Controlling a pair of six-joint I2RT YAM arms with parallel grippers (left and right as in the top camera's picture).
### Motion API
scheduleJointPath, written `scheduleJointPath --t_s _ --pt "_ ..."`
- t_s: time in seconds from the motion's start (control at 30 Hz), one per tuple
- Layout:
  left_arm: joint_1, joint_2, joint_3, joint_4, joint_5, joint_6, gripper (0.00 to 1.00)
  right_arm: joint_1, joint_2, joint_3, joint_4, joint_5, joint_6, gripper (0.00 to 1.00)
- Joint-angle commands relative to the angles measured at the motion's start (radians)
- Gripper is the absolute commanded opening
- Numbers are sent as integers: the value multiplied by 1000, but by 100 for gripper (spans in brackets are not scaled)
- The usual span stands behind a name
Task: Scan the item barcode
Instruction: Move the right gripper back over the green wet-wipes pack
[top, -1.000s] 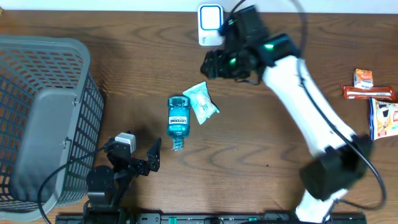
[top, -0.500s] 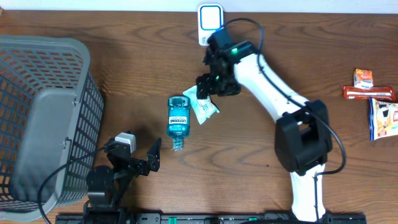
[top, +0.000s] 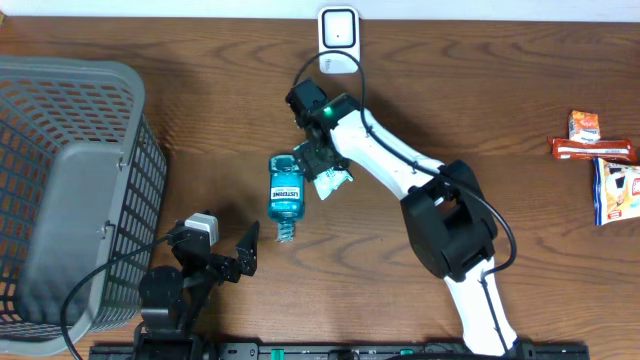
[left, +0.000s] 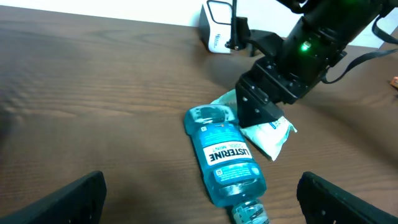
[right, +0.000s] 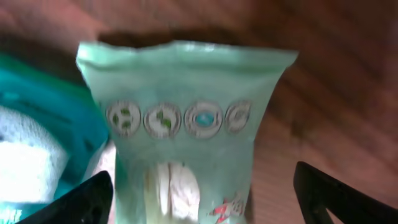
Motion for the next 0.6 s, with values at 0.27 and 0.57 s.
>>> scheduleJointPath --t_s 0.27,0.57 --pt "3 0 -14 -27 12 2 98 31 53 7 4 110 -18 66" --pt "3 0 -14 -27 12 2 98 64 -8 7 -45 355 9 99"
